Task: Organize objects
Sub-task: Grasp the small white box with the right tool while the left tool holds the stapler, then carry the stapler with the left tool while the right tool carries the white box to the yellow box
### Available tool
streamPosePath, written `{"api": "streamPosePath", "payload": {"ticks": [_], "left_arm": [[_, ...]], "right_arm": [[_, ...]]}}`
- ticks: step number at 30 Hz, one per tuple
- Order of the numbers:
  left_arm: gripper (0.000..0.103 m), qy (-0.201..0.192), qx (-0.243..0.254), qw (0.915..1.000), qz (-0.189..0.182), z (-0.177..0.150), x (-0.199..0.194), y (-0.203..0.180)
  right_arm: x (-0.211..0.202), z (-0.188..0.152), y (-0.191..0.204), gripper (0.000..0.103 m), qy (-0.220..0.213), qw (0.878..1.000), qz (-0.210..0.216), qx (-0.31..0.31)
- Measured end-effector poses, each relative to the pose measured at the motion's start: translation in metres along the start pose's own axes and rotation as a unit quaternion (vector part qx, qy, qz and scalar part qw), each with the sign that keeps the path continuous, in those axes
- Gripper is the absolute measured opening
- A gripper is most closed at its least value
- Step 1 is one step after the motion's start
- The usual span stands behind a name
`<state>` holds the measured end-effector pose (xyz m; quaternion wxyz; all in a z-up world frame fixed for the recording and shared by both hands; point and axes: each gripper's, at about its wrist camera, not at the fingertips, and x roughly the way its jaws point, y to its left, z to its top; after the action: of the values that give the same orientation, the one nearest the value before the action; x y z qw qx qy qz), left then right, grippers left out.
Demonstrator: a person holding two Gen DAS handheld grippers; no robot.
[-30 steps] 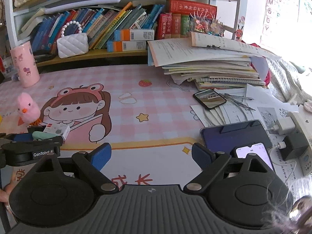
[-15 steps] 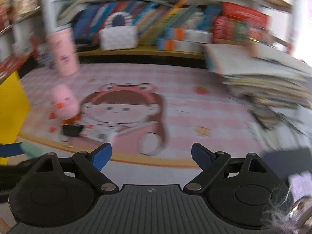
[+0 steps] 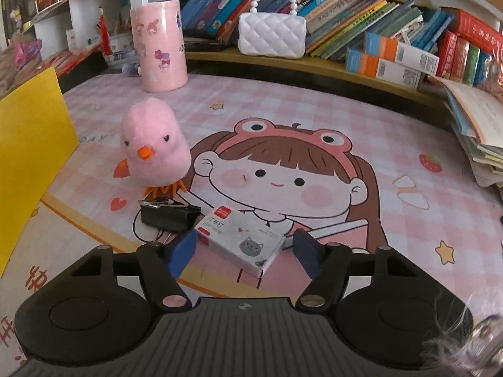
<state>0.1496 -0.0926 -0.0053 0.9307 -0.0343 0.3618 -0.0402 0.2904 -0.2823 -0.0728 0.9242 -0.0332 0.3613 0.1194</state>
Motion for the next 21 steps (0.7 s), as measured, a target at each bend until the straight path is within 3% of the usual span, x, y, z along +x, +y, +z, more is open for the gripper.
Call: {"api": "streamPosePath", "payload": {"ticks": [3, 10, 19, 21], "left_arm": [[0.068, -0.002, 0.002, 1.0000, -0.005, -0.002, -0.003, 0.002], [0.068, -0.012, -0.005, 0.9997, -0.021, -0.007, -0.011, 0.011], [0.068, -0.027, -0.015, 0.9987, -0.041, -0.013, -0.027, 0.022], [0.068, -0.030, -0.016, 0.9985, -0.042, -0.015, -0.032, 0.025]], "right_arm": [[-0.002, -0.001, -0.001, 0.029, -0.010, 1.000, 0.003, -0.005], [-0.030, -0.009, -0.004, 0.028, -0.007, 1.000, -0.007, 0.009], [-0.072, -0.048, 0.009, 0.028, 0.019, 1.000, -0.012, 0.011], [-0.072, -0.051, 0.013, 0.036, 0.024, 0.999, -0.019, 0.009]]}}
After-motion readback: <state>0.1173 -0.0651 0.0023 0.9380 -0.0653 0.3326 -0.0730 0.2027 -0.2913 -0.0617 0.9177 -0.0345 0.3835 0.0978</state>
